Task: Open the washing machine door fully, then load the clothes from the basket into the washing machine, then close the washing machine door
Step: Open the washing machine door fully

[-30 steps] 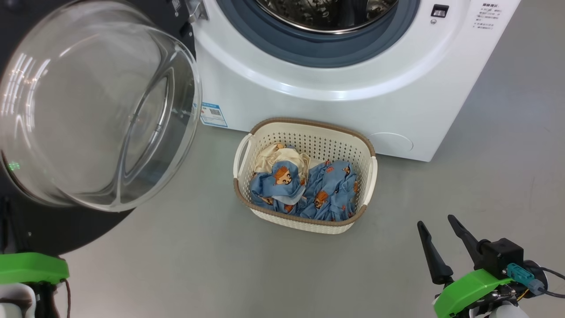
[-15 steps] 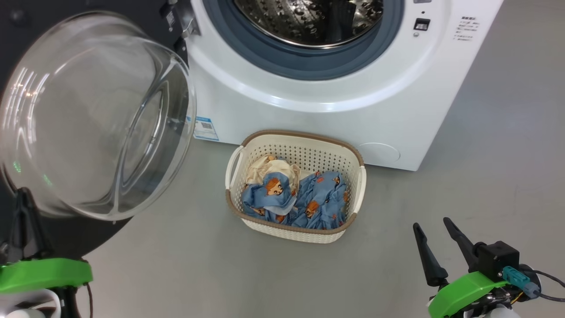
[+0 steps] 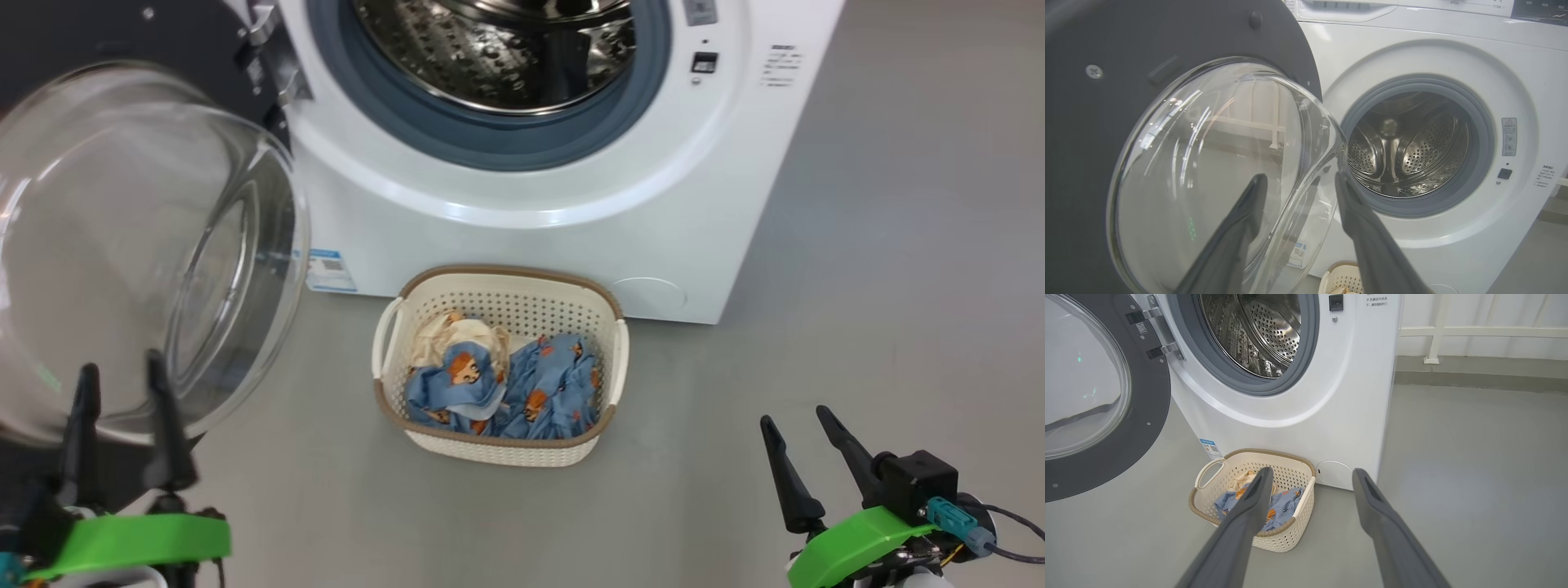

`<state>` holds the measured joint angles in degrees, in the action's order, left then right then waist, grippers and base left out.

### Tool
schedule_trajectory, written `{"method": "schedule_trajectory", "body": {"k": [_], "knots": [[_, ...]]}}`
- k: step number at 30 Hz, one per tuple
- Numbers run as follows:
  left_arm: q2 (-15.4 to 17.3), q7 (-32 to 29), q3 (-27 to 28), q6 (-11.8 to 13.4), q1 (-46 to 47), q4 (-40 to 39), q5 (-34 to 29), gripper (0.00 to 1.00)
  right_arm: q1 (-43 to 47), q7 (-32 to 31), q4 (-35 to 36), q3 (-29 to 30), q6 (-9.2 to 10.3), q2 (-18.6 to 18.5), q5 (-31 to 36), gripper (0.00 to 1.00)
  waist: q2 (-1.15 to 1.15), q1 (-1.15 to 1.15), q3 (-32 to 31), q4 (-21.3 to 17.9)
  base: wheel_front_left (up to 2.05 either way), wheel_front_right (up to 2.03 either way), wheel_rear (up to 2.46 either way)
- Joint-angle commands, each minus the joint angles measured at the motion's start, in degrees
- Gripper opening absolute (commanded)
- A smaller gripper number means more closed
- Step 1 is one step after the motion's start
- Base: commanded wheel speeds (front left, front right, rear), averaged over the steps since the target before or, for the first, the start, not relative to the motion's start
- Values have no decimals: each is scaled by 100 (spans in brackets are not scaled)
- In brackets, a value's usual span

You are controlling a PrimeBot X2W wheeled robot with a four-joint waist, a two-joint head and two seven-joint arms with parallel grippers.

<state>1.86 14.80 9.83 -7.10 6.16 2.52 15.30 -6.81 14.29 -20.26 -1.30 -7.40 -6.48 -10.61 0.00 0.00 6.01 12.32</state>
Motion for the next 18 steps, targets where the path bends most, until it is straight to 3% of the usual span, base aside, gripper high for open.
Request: {"method": "schedule_trajectory", "body": {"k": [1, 9, 18], "knots": [[112, 20, 84, -26, -1, -208, -34, 100, 9, 69, 179, -126, -9, 26, 7, 100, 0, 0, -60, -173, 0, 0, 0], [106, 20, -382, -33, -301, -42, -147, 100, 106, 70, 487, -87, -9, 75, 37, 100, 0, 0, -138, -579, 0, 0, 0], [104, 20, -436, -35, -573, 149, -262, 100, 301, 70, 847, 9, -9, 133, 125, 100, 0, 0, -308, -921, 0, 0, 0]]}}
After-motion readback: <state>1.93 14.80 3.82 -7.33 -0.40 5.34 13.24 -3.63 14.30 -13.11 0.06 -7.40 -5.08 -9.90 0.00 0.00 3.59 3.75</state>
